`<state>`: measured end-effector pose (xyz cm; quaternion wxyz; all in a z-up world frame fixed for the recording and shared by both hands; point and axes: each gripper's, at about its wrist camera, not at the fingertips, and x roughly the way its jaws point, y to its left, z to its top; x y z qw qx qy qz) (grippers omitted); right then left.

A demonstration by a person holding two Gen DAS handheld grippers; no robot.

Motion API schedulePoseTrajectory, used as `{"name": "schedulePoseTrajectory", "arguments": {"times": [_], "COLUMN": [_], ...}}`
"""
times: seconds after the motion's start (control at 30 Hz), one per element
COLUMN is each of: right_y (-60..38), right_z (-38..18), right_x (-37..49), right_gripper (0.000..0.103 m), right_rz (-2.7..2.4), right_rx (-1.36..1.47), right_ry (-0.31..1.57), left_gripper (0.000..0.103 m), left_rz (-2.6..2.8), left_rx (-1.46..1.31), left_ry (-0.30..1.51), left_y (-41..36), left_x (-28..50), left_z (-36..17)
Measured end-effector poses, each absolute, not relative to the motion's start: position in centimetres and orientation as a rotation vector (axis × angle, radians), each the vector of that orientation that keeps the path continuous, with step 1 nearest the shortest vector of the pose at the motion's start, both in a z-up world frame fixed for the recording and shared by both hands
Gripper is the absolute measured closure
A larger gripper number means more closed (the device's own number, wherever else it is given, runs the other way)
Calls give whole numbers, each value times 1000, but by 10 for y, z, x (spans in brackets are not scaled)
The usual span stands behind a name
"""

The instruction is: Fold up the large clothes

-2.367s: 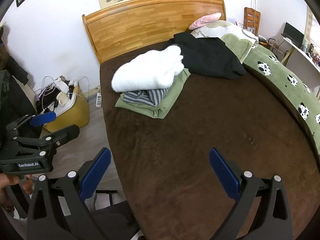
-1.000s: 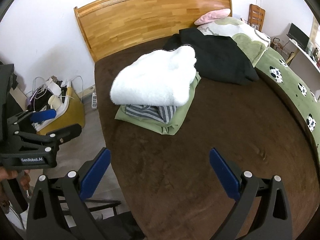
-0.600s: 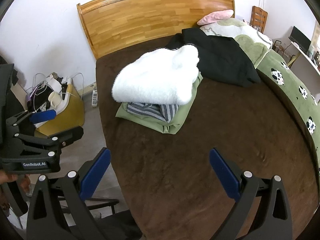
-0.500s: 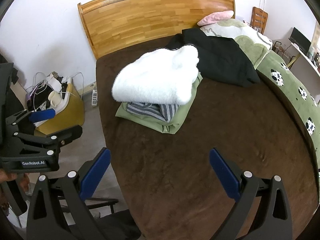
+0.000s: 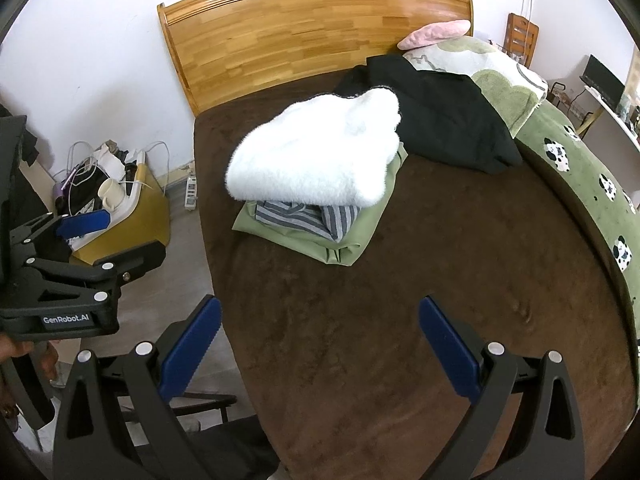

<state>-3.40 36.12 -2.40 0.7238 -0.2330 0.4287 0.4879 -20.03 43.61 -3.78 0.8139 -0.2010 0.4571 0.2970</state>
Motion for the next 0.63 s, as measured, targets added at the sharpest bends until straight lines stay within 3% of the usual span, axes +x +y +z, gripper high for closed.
{"name": "schedulePoseTrajectory", "arguments": {"times": [0.63], "right_y": [362], "right_z": [-25], "right_x": [-33], "right_gripper": [6], "right_rz": [1082], "right_rx": [-519], "right_ry": [950], "left_gripper": [7], "left_rz": [648], "left_rx": [-409], "left_ry": [998], "left_y": [437], "left_x": [-195], "left_z": [-40]}}
